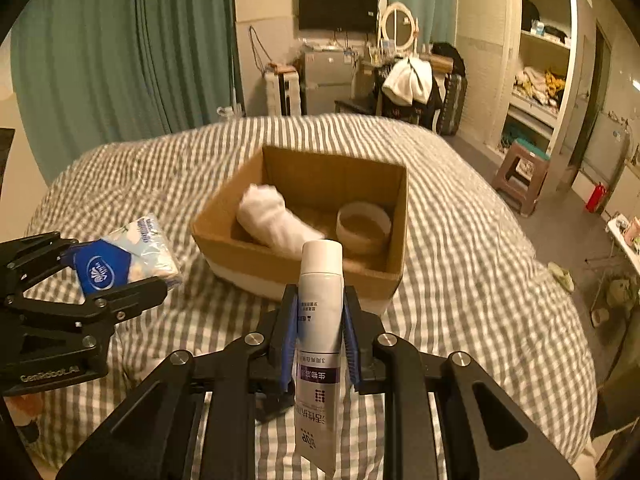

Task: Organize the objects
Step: 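Carry tissue pack and spray can over the box and release both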

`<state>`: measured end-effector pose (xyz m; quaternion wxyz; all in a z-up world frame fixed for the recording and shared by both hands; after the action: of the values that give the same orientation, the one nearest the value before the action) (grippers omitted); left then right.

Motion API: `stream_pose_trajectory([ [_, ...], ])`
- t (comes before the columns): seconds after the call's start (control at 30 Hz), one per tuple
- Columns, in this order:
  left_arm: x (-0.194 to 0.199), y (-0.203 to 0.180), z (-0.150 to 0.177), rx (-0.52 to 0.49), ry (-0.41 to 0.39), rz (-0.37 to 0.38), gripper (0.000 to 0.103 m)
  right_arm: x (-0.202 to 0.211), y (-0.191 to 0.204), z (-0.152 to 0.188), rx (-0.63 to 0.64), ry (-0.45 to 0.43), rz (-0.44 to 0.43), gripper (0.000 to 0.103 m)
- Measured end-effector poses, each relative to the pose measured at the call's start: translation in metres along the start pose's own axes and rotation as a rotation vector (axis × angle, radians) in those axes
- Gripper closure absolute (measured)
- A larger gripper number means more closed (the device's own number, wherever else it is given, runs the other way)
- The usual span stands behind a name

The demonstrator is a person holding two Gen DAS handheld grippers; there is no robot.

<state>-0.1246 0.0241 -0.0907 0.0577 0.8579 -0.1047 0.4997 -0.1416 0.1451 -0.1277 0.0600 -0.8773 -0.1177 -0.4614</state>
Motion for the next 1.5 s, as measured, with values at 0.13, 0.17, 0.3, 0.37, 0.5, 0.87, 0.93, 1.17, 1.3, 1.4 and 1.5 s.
stream_pose_trajectory([
  [0.13,0.011,-0.002,-0.025,-0.020,-0.034,-0.017,0.041,0.014,0.003,-0.020,0.026,-0.038,0.010,0.083],
  [0.17,0.013,-0.002,-0.031,-0.024,-0.041,-0.022,0.041,0.017,0.004,-0.026,0.034,-0.048,0.012,0.083],
  [0.3,0.022,0.000,-0.060,-0.014,-0.090,-0.049,0.041,0.030,0.005,-0.050,0.051,-0.081,0.017,0.083],
  [0.37,0.026,0.005,-0.075,0.006,-0.117,-0.052,0.041,0.037,0.004,-0.064,0.058,-0.101,0.028,0.083],
  [0.5,0.025,0.017,-0.099,0.040,-0.146,-0.044,0.041,0.044,-0.001,-0.092,0.078,-0.129,0.094,0.083],
  [0.87,-0.021,0.028,-0.132,0.042,-0.197,-0.091,0.041,0.001,-0.024,-0.153,0.006,-0.080,0.085,0.083],
  [0.93,-0.032,0.030,-0.135,0.043,-0.187,-0.096,0.041,-0.012,-0.028,-0.159,-0.013,-0.065,0.074,0.083],
  [1.17,-0.080,0.030,-0.133,0.025,-0.130,-0.069,0.041,-0.067,-0.043,-0.158,-0.065,0.003,0.012,0.083],
  [1.3,-0.099,0.026,-0.126,-0.008,-0.112,-0.087,0.041,-0.100,-0.051,-0.143,-0.085,0.055,-0.008,0.083],
  [1.4,-0.109,0.017,-0.122,-0.052,-0.113,-0.108,0.041,-0.118,-0.056,-0.132,-0.090,0.084,-0.007,0.083],
  [1.5,-0.117,0.013,-0.116,-0.060,-0.104,-0.107,0.041,-0.129,-0.059,-0.124,-0.101,0.099,-0.015,0.083],
])
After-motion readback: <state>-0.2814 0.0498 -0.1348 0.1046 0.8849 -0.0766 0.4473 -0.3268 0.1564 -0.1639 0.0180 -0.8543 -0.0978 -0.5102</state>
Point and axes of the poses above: each gripper's, at about its wrist camera, not at the fingertips, and x roughly against the way its jaws point, y to its left, z to its underside, the point moved 8 cm from there along -x, roughly the way its jaws point, and after that the axes turned 12 degrees about y, right-handed, at the moved point
